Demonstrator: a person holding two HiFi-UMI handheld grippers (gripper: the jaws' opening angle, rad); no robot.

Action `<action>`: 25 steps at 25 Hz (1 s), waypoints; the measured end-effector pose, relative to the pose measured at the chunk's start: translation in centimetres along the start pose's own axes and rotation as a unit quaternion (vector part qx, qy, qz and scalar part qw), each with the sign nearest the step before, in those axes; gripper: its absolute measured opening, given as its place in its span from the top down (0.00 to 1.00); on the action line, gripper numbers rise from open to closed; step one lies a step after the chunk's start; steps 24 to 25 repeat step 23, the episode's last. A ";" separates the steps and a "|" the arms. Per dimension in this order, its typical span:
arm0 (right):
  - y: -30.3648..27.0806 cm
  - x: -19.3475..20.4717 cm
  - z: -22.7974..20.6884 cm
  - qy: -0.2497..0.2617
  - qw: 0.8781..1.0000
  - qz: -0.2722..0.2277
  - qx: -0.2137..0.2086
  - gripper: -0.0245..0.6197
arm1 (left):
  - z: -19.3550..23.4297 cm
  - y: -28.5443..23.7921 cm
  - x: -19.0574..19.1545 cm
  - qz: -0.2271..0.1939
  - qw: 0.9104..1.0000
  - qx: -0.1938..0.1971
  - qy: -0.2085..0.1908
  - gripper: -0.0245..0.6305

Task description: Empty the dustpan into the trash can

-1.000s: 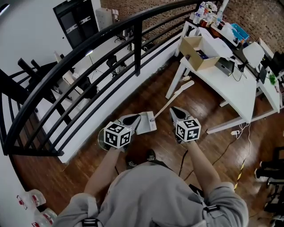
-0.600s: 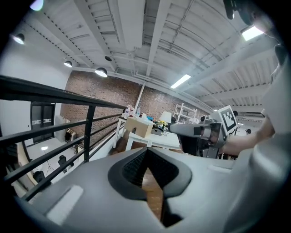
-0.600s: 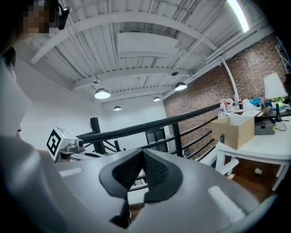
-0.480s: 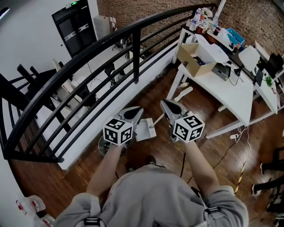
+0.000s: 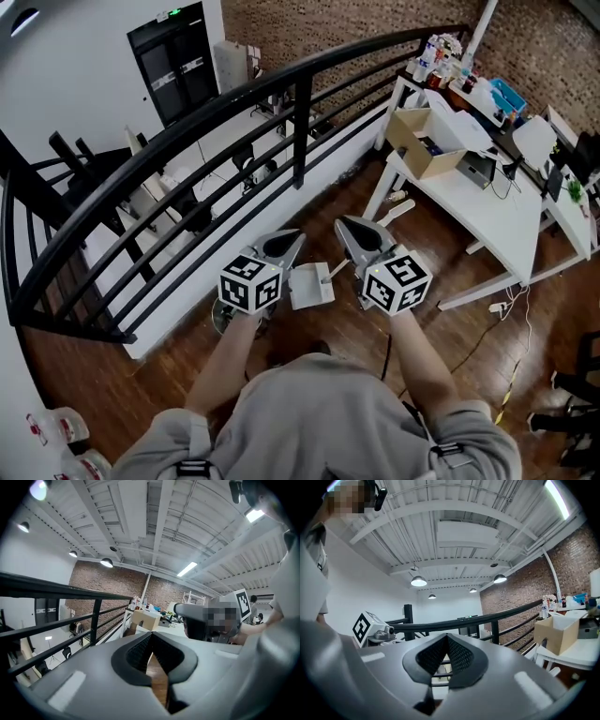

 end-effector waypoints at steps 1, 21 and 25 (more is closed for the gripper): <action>-0.1 0.0 0.0 0.000 1.000 0.001 -0.001 0.96 | 0.0 0.1 0.0 0.000 1.000 -0.001 0.001 0.96; -0.1 -0.4 1.0 -0.003 1.000 -0.004 -0.024 0.96 | -0.3 1.4 0.3 0.002 1.000 -0.013 0.004 0.96; -0.1 -0.5 1.1 -0.003 1.000 -0.004 -0.027 0.96 | -0.3 1.4 0.3 0.003 1.000 -0.014 0.004 0.96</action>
Point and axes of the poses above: the fingertips, and each gripper's own axes: y backward along the fingers, z to its left, x out of its underside, the point moved 3 cm from there along y, backward along the fingers, and after that the axes turned 10 degrees about -x, right-handed, at the moved point
